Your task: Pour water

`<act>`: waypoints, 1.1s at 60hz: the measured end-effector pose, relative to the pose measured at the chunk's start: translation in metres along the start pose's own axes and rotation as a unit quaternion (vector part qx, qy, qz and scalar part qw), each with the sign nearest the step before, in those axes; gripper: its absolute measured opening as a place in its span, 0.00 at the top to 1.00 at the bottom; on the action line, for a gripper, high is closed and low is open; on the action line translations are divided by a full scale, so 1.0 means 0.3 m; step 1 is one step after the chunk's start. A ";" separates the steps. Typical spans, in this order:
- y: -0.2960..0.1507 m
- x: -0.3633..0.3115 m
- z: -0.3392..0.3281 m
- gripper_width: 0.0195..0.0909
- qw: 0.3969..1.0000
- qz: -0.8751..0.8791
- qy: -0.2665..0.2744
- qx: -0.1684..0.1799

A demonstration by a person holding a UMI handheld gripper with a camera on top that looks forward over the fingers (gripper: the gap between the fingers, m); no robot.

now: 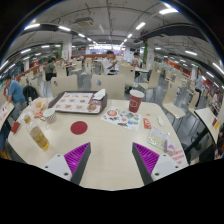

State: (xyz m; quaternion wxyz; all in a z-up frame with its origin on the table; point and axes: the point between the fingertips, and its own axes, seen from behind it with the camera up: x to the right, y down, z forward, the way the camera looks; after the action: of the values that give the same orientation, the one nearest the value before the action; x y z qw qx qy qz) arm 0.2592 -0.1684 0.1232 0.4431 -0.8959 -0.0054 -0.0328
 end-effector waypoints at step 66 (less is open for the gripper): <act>0.012 -1.047 0.280 0.56 0.995 0.018 -0.031 0.089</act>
State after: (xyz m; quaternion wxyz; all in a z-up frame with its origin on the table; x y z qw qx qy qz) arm -0.0497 -0.0977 0.0496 0.5214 -0.8533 -0.0059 0.0042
